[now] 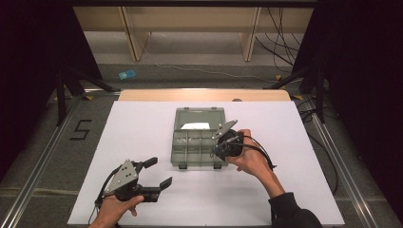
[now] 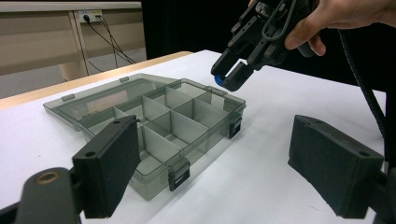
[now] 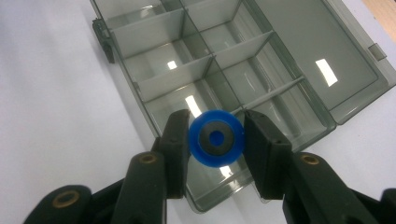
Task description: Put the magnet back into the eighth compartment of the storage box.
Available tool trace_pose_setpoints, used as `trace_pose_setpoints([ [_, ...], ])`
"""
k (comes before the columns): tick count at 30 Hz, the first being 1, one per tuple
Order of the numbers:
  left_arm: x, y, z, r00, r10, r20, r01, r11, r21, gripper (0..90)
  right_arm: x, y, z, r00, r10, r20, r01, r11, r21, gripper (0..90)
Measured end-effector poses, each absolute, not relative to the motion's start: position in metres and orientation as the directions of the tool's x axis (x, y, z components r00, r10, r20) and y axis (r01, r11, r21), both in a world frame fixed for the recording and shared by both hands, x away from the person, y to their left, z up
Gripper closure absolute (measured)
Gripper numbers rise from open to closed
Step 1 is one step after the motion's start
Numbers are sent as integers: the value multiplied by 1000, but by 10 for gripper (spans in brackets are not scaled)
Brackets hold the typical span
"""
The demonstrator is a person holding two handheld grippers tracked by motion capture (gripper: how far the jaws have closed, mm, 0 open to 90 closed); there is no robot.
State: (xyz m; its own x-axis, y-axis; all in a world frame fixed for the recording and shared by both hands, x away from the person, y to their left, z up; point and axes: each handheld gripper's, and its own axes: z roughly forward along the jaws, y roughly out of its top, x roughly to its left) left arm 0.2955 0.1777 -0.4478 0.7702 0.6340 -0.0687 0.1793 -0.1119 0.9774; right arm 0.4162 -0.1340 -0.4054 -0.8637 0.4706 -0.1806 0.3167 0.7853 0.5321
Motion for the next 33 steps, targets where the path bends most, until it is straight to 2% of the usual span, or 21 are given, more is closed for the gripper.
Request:
trace_pose_setpoints([
  [33,295,178,-448,769,635,-68,180,-113,977,163,429,-134,-421,-859,483,-169,354,800,485,624],
])
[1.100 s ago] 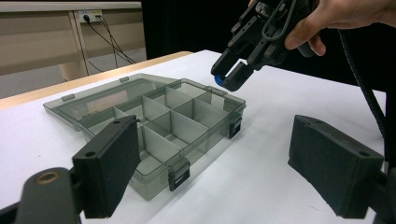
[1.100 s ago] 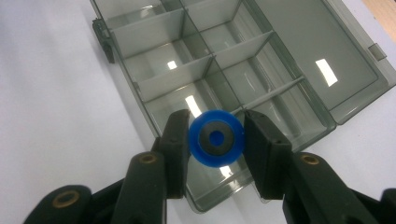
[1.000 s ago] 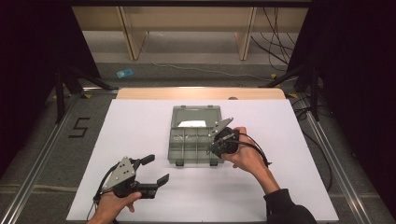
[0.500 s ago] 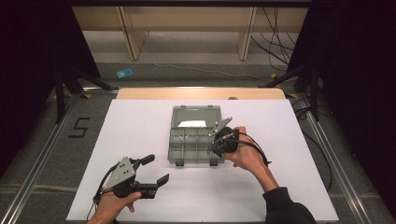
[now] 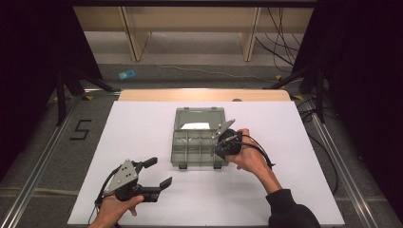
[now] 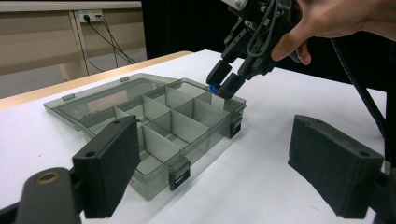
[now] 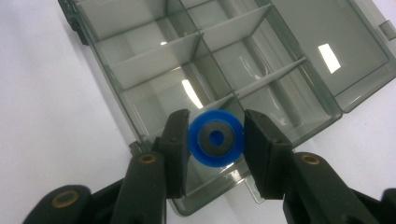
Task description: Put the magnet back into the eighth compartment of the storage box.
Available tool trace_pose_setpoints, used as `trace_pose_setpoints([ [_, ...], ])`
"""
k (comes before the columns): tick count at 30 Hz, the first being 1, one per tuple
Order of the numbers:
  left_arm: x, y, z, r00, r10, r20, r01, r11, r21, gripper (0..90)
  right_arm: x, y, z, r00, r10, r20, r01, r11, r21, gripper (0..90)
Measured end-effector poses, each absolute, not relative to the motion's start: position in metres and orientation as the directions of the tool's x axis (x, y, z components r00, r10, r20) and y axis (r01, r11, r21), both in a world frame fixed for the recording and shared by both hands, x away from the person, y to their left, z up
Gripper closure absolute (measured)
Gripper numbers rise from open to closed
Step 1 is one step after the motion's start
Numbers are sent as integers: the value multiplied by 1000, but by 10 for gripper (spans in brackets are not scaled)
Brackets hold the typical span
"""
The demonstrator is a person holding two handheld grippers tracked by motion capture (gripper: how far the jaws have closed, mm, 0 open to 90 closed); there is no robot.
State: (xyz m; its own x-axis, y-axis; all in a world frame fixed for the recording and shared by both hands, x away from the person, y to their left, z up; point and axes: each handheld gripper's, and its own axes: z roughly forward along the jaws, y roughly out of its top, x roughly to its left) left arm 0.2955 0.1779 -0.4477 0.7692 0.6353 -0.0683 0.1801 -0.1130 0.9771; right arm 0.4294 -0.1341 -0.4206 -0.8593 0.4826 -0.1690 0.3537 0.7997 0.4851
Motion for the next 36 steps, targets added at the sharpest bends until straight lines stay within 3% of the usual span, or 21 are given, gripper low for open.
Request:
trace_pose_setpoints([
  [30,296,177,-449,767,637,-73,192,-120,974,163,434,-132,-428,-861,477,-176,359,816,453,611],
  [36,296,177,-449,767,637,-75,194,-120,974,163,434,-131,-431,-860,482,-170,369,816,445,530],
])
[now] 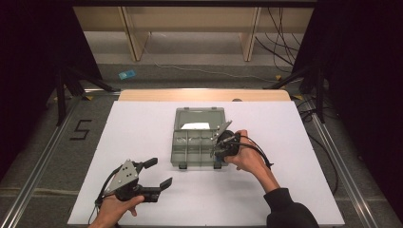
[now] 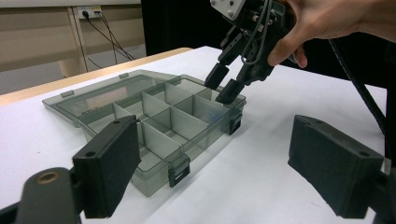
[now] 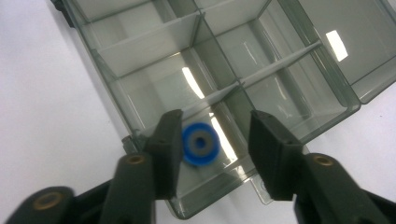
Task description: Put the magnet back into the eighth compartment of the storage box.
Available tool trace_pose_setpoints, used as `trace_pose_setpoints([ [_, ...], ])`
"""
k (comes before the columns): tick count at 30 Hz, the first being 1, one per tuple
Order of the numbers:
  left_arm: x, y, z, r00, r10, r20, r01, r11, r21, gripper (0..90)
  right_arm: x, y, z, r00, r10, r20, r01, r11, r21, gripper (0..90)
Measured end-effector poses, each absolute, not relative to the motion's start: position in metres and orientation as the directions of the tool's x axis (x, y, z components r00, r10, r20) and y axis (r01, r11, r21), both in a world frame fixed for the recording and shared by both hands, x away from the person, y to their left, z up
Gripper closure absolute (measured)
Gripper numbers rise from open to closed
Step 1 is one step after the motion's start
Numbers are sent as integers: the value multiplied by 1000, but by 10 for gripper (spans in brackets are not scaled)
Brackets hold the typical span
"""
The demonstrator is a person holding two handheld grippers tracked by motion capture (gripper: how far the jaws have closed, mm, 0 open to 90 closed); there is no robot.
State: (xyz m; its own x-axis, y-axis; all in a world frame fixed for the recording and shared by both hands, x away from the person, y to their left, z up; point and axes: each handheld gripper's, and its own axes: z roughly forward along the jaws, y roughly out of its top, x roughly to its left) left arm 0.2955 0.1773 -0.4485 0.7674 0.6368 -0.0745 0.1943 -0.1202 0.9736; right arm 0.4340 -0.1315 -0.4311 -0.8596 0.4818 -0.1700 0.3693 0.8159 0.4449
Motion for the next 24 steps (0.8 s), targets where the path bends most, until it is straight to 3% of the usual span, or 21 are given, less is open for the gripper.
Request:
trace_pose_setpoints([
  [17,296,177,-449,772,630,-79,190,-111,976,163,426,-129,-413,-843,509,-171,362,774,520,368],
  [24,296,177,-449,773,630,-78,190,-112,975,163,424,-128,-411,-845,505,-178,350,772,531,348],
])
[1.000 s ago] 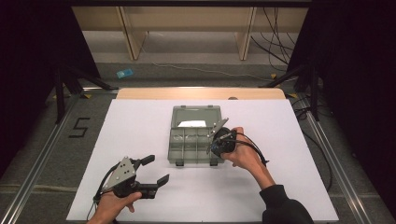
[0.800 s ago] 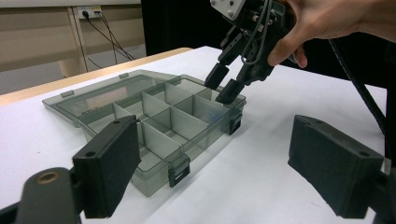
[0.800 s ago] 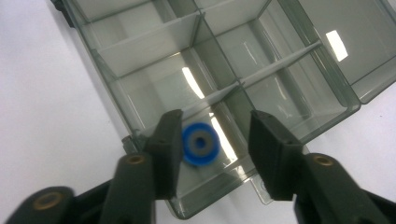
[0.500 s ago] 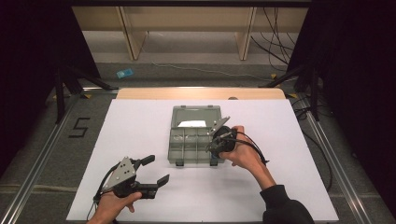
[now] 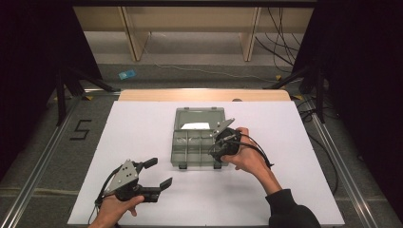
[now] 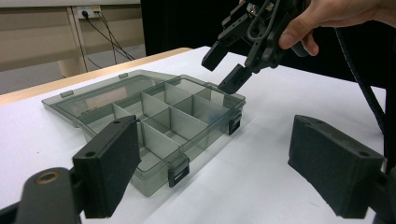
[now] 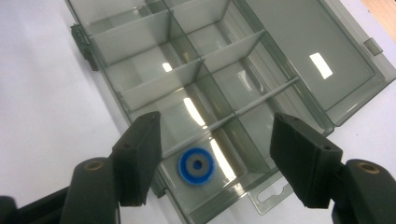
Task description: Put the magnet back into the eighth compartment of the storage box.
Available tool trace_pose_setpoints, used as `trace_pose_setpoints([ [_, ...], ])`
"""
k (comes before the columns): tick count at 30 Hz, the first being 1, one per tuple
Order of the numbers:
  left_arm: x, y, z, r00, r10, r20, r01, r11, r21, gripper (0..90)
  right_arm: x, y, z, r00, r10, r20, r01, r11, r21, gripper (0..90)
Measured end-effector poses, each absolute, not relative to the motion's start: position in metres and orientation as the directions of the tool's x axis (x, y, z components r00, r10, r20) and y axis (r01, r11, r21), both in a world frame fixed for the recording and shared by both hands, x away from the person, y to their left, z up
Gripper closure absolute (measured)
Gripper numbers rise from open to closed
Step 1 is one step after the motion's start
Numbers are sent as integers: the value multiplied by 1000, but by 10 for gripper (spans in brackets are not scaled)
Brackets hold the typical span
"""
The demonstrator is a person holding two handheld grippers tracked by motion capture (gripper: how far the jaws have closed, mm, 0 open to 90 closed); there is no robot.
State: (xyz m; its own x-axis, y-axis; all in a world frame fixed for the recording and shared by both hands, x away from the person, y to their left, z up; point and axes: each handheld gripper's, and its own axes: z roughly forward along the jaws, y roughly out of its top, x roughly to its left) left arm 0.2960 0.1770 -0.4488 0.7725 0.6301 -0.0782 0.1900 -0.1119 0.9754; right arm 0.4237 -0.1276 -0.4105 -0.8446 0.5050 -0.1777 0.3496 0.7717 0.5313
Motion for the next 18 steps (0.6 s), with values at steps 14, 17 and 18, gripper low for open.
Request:
trace_pose_setpoints([
  [14,295,177,-449,772,631,-74,200,-132,971,163,416,-122,-409,-857,478,-193,324,791,520,346],
  [17,296,177,-449,773,631,-72,201,-136,970,163,414,-120,-410,-862,470,-193,323,800,505,345],
  [18,296,177,-449,772,632,-71,201,-138,970,163,415,-119,-411,-864,461,-201,312,804,506,344],
])
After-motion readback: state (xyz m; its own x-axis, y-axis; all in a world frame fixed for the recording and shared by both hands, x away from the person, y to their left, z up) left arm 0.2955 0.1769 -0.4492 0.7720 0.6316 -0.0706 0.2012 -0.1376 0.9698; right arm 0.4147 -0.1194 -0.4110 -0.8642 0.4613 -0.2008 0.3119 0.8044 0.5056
